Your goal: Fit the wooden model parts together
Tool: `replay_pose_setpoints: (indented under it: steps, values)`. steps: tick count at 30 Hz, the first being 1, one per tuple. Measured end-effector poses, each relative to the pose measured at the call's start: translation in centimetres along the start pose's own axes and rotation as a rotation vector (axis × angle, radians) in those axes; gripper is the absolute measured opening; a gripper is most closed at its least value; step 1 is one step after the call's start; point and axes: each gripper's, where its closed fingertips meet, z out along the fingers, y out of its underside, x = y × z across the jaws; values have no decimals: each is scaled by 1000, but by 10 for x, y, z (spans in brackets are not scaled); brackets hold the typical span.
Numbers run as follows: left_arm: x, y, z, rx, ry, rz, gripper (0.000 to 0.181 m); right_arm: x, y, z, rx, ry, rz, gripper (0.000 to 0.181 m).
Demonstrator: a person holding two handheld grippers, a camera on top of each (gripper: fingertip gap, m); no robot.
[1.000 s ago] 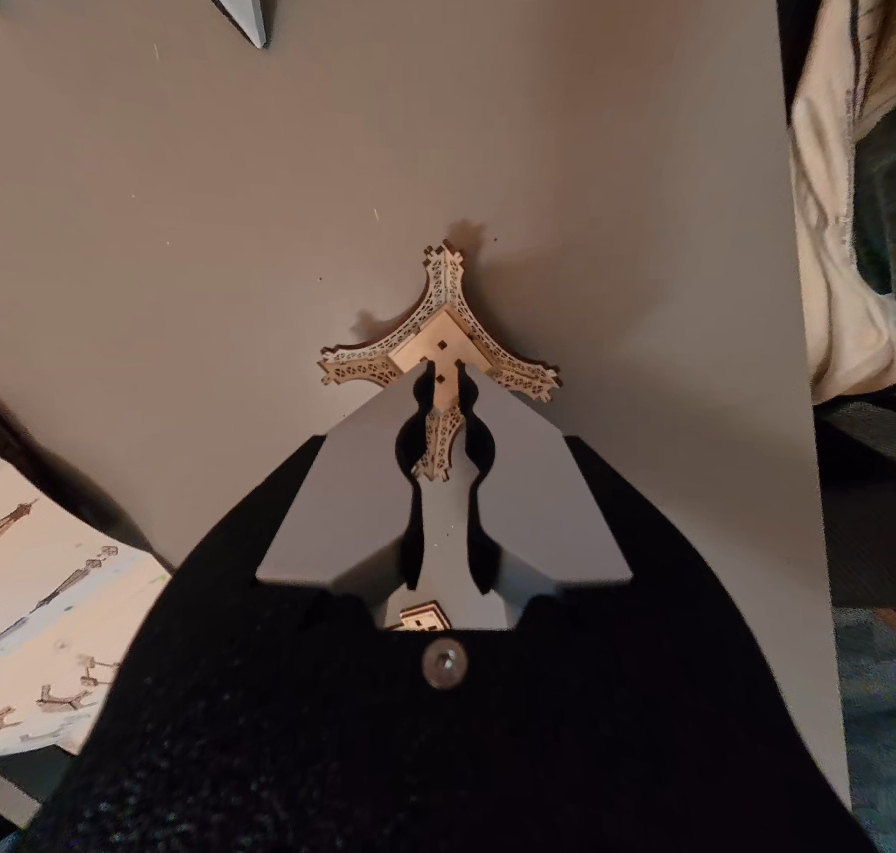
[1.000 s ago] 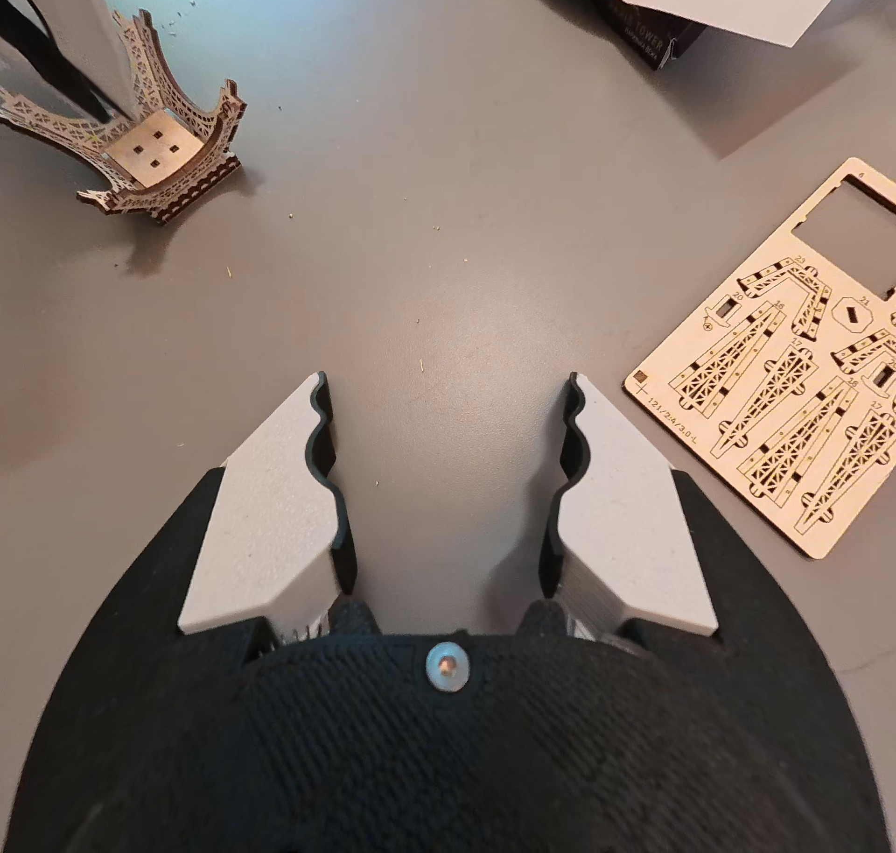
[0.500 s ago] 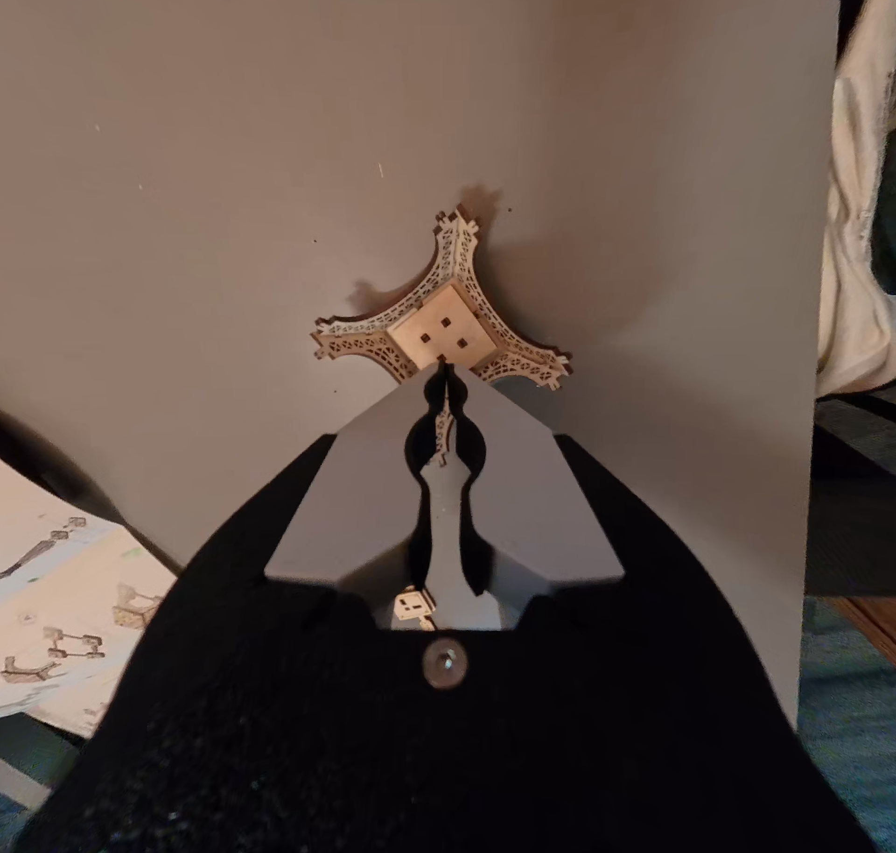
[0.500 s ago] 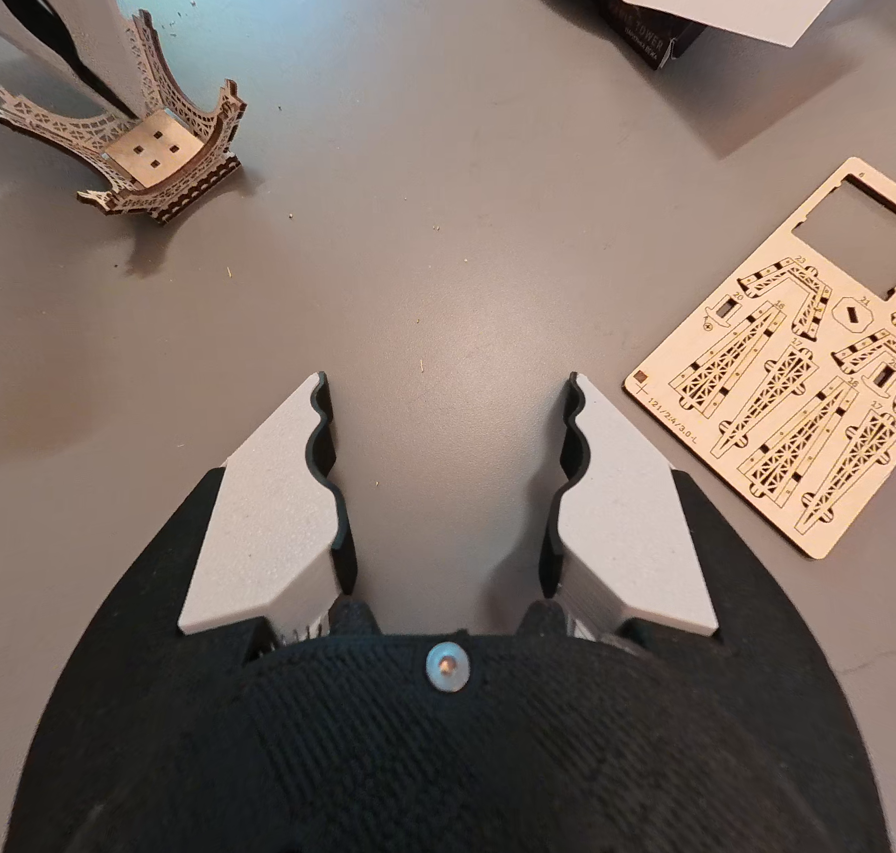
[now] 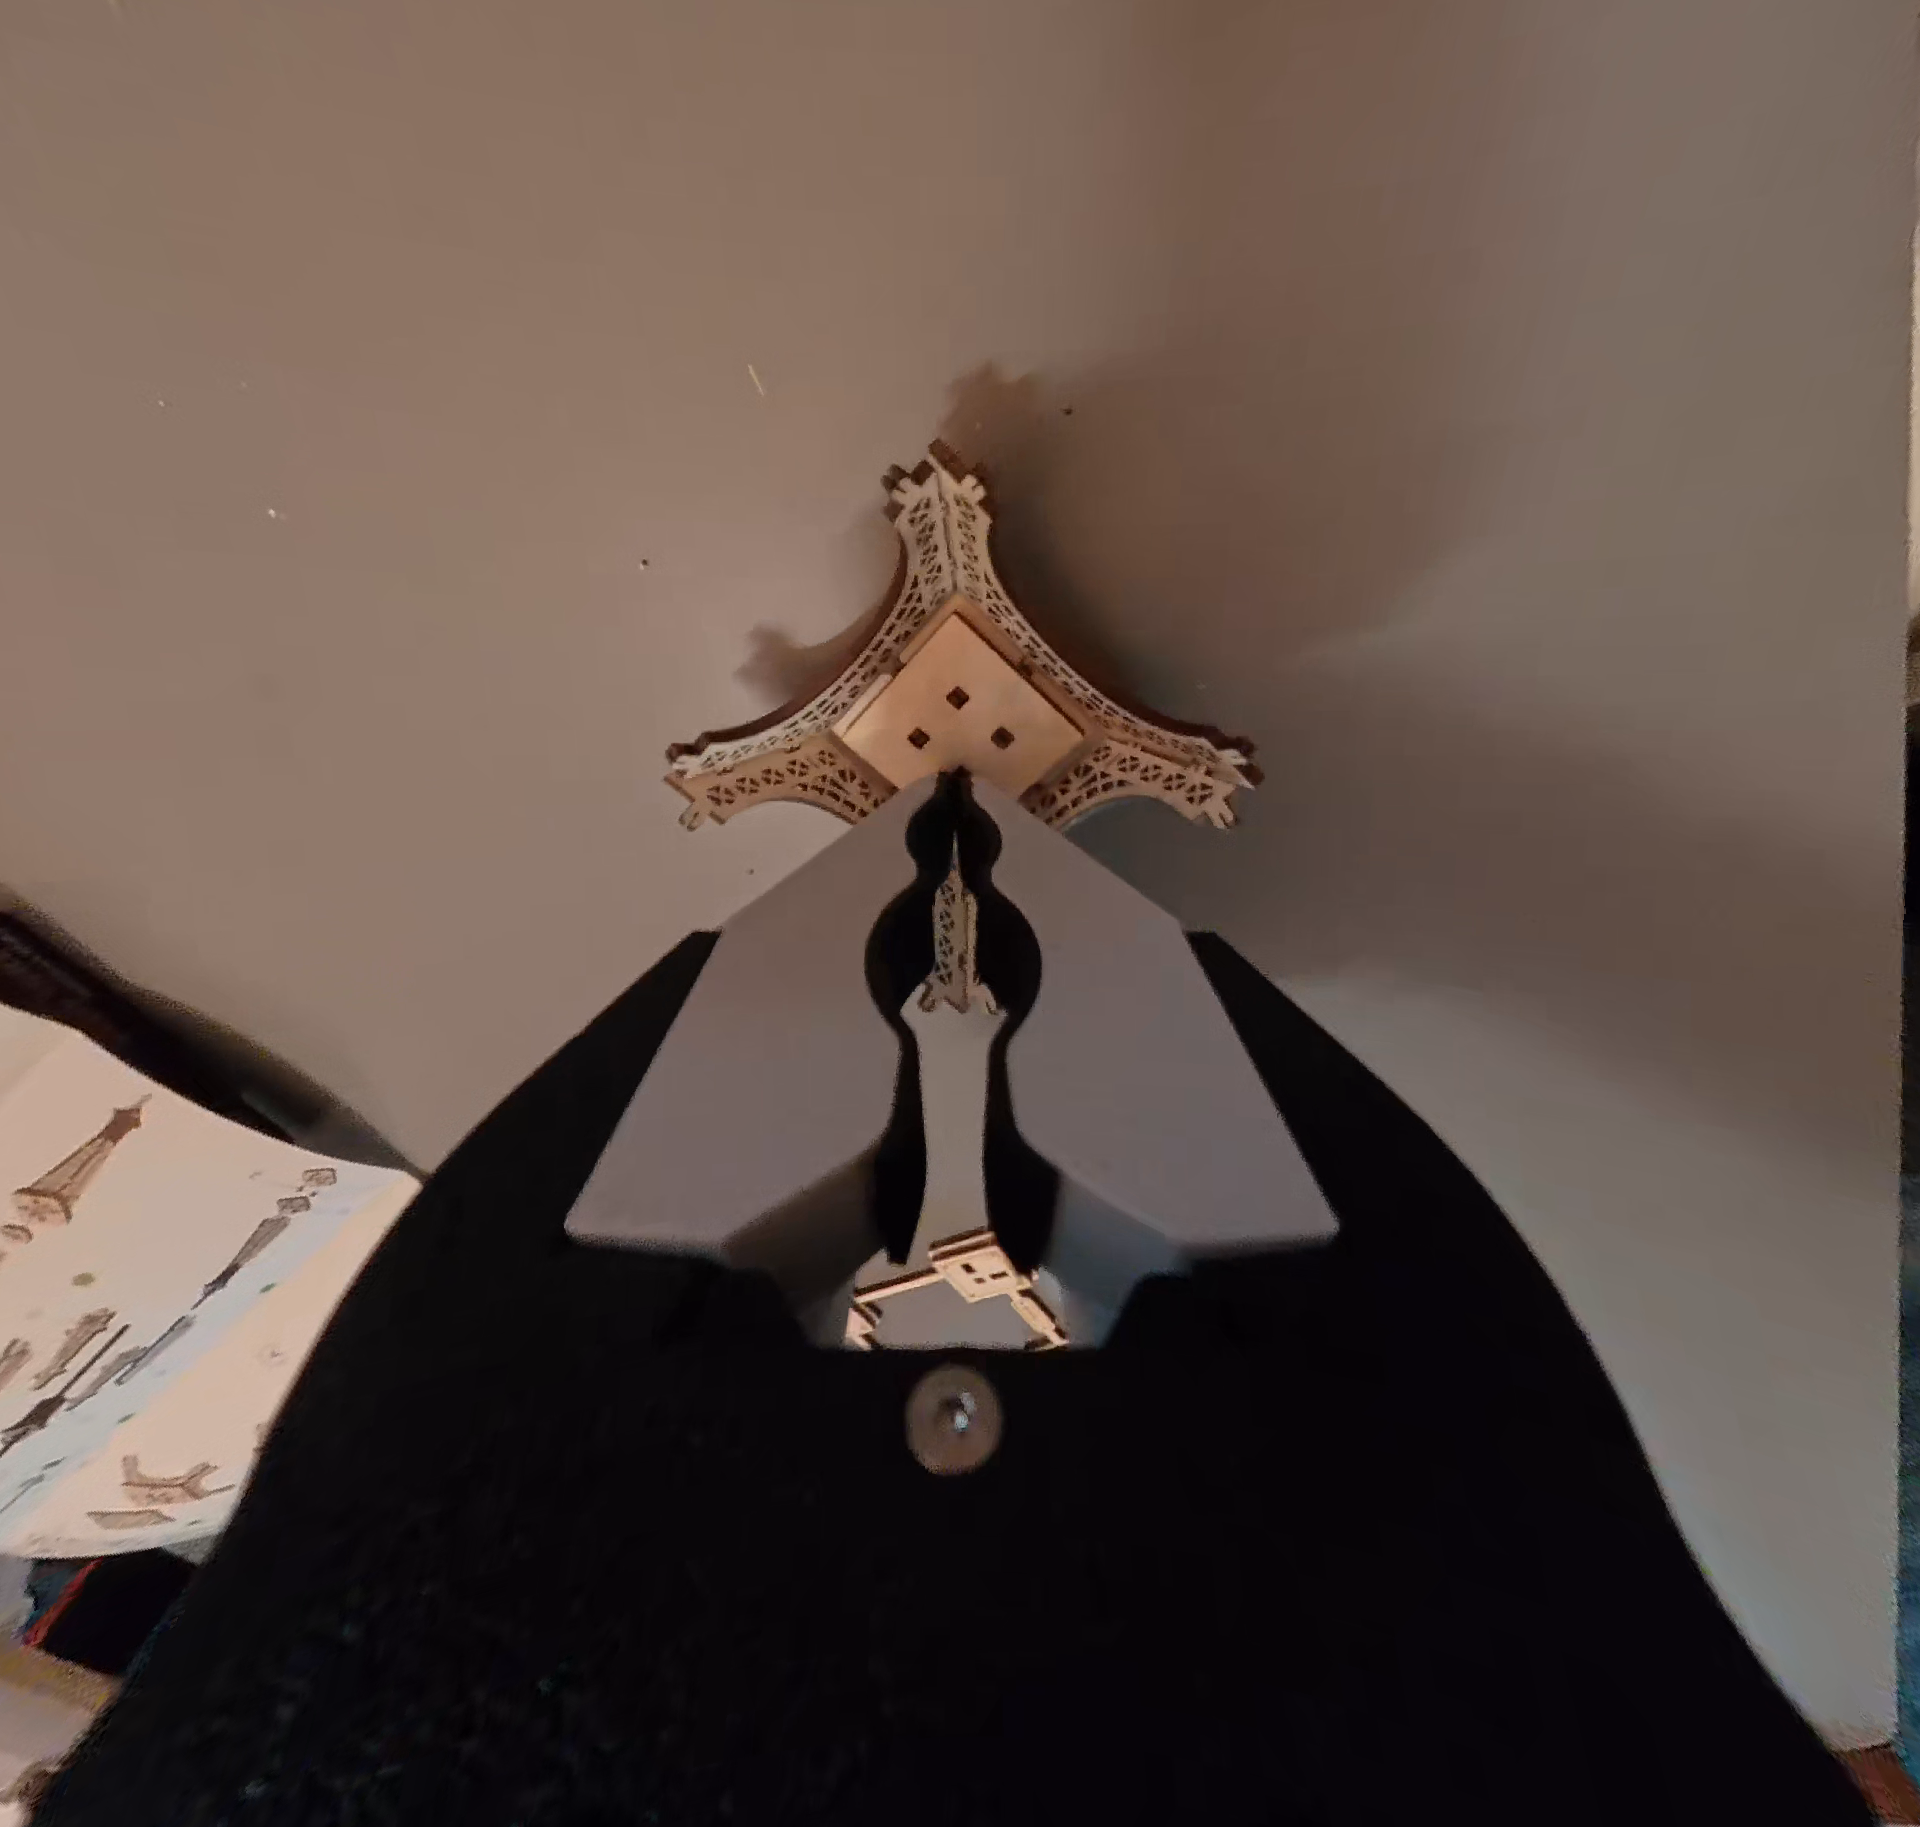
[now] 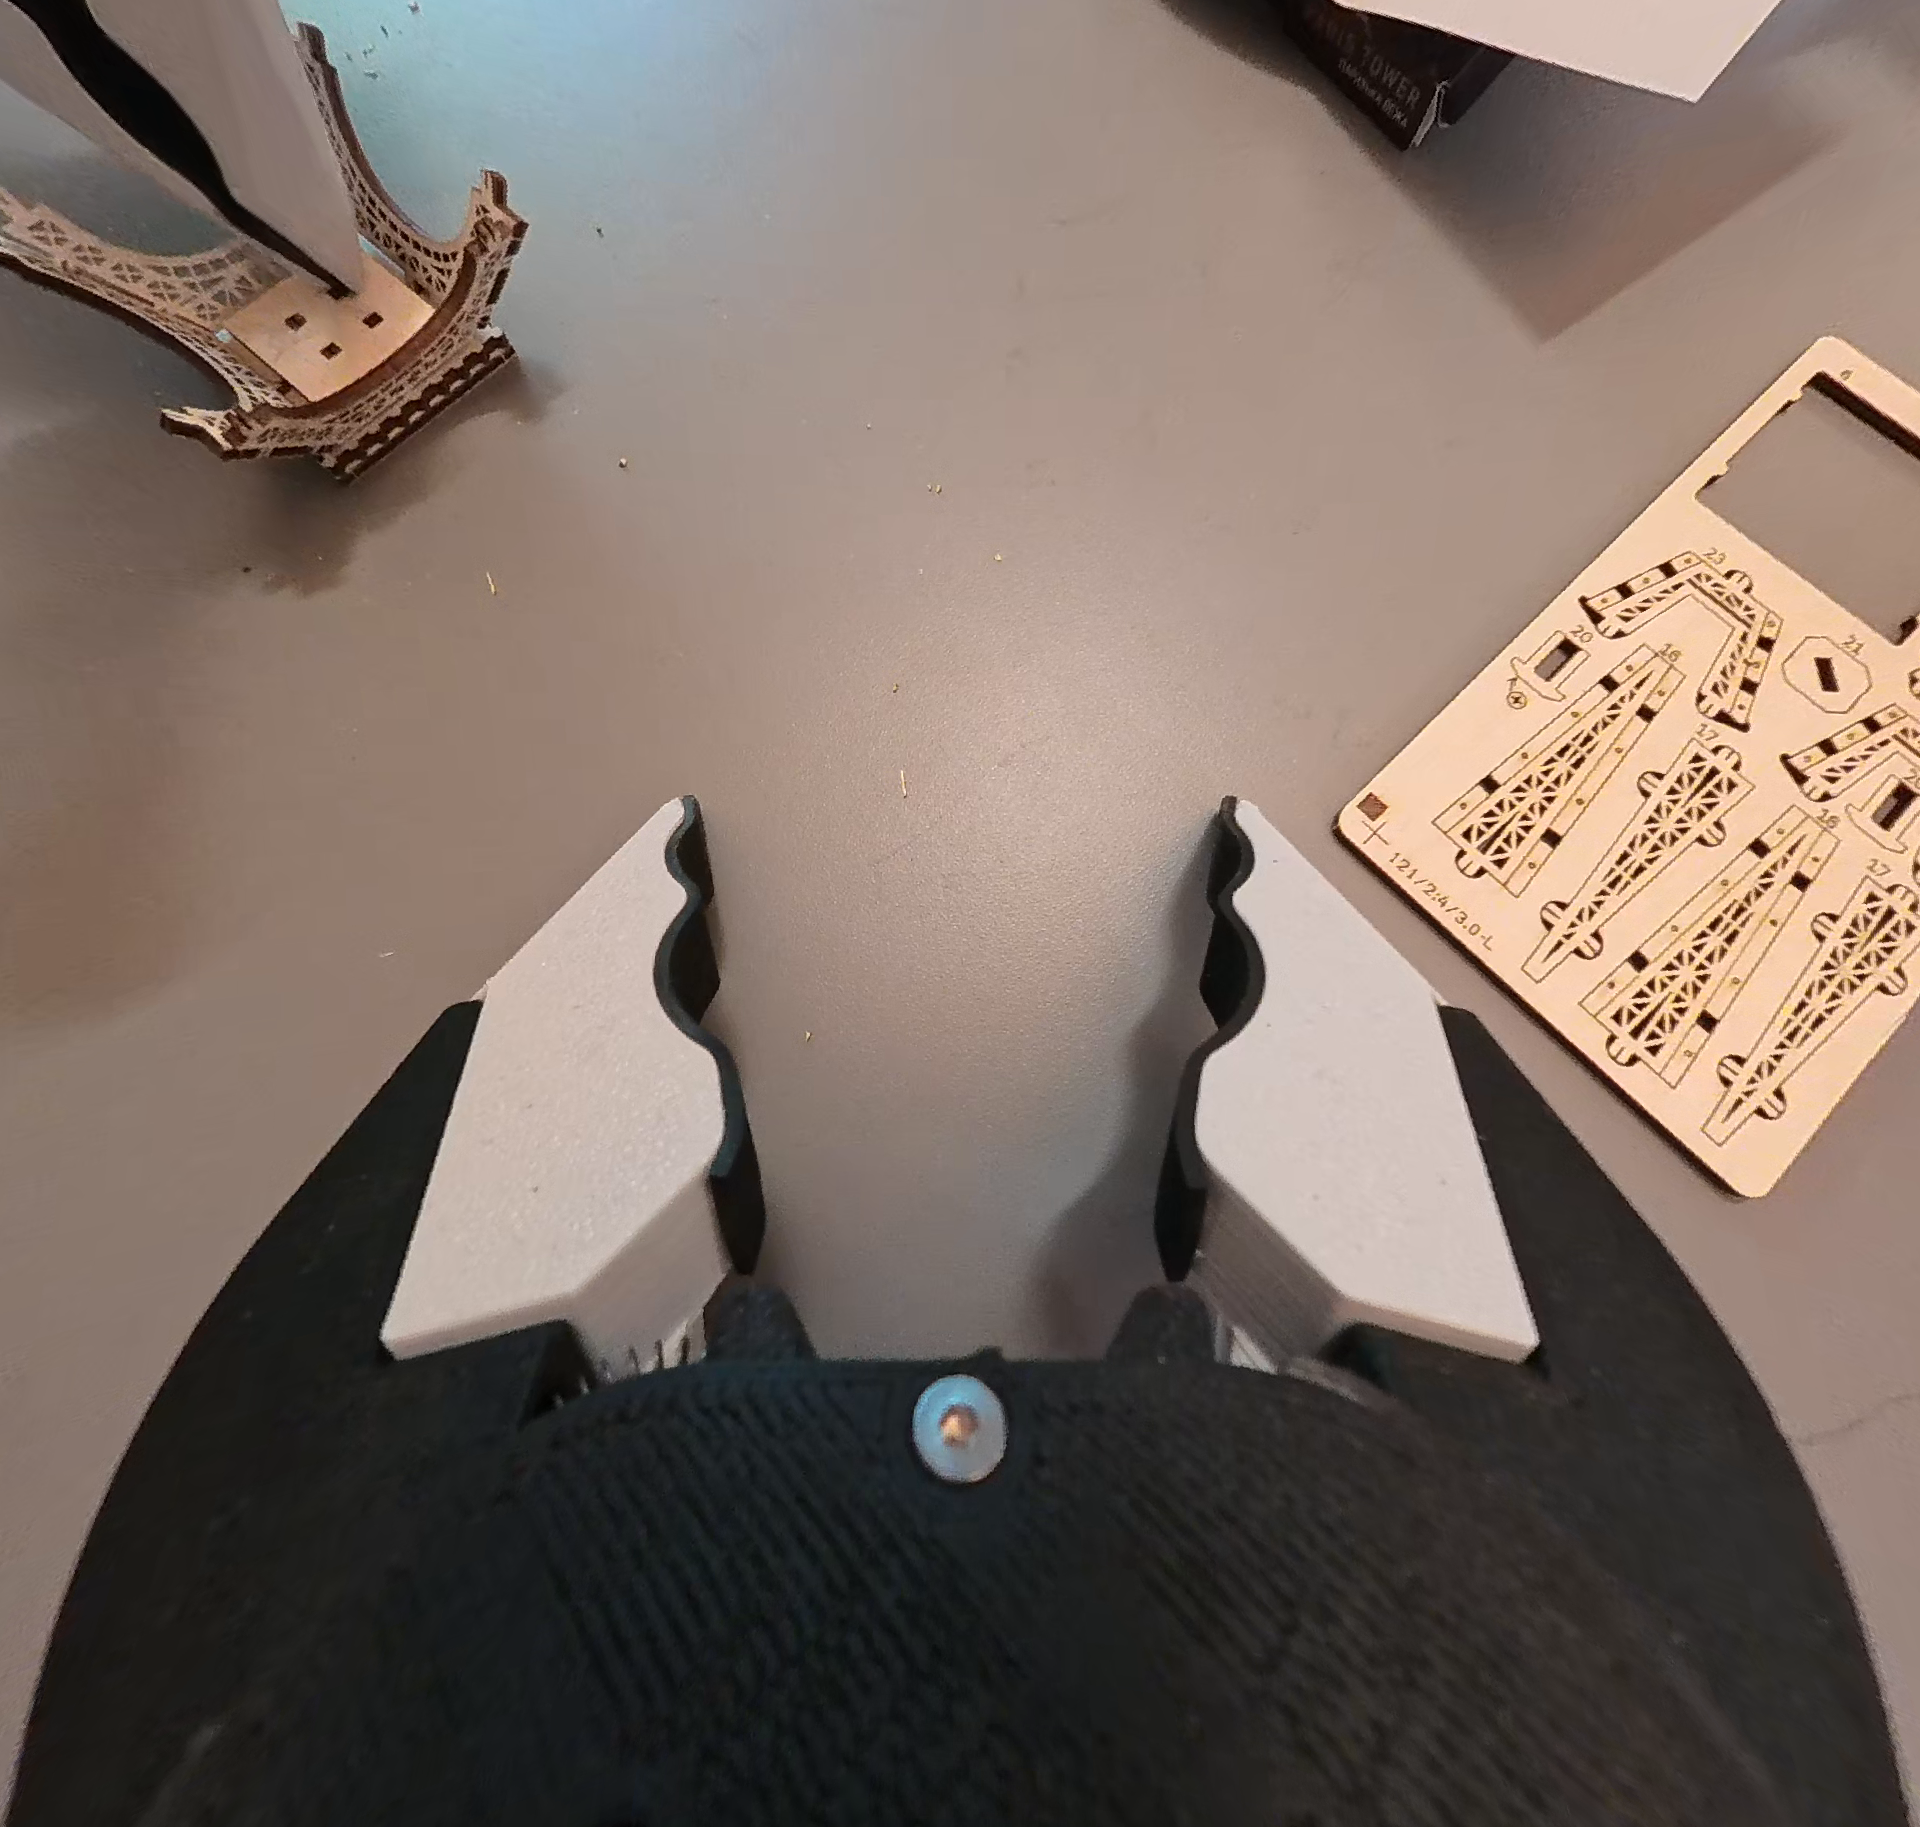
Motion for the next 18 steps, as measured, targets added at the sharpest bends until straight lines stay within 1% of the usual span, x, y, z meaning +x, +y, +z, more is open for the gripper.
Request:
replay_pose_setpoints:
  steps: [1,5,8,12,15,18]
  values:
    - [0,0,0,-6,-2,8,0,0,0,0,0,0,0,95]
    - [0,-1,0,-25,-16,-6,0,0,0,0,0,1,-1,95]
    - [0,-1,1,35,12,-59,0,0,0,0,0,1,0,95]
    - [0,-1,1,-77,22,29,0,0,0,0,0,-1,1,95]
    - [0,-1,1,-41,69,-11,0,0,0,0,0,-1,2,95]
    - [0,-1,1,-74,61,17,0,0,0,0,2,-5,5,95]
